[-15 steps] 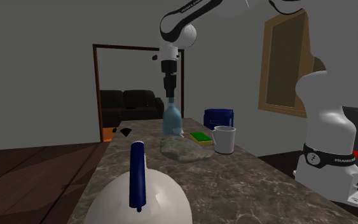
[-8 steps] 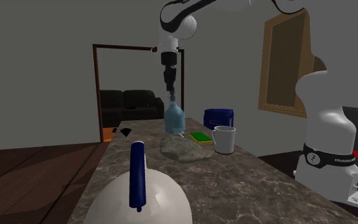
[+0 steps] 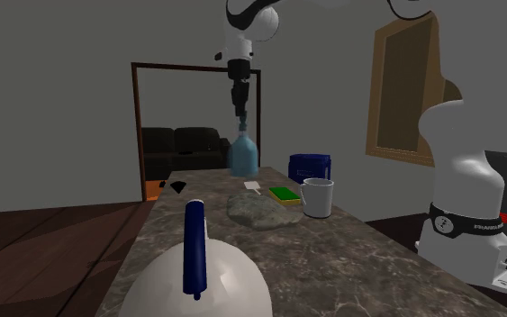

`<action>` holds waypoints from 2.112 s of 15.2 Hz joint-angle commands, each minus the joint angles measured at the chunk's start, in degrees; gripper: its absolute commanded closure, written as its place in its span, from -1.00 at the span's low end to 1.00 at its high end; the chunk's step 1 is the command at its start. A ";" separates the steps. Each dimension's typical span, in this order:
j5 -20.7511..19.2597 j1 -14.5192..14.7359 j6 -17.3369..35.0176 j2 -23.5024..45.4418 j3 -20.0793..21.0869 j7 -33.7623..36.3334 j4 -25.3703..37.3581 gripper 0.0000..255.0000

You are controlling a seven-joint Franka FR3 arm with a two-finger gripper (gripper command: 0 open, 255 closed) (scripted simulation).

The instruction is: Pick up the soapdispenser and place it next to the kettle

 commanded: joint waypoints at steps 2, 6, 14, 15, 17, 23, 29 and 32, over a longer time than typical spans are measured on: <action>-0.09 -0.13 -2.35 -0.12 -0.09 0.06 2.25 1.00; 0.12 -0.45 -5.60 0.33 -0.20 0.03 5.89 1.00; 1.13 -1.58 -12.54 2.19 -0.45 -0.28 14.41 1.00; 1.32 -1.78 -13.46 2.53 -0.49 -0.35 15.63 1.00; 1.75 -2.24 -15.36 3.28 -0.56 -0.49 18.17 1.00; 3.56 -4.23 -21.59 6.33 -0.76 -1.00 27.07 1.00; 6.68 -7.94 -29.32 11.27 -0.73 -1.51 39.34 1.00; 9.39 -11.50 -34.70 15.45 -0.32 -1.50 48.84 1.00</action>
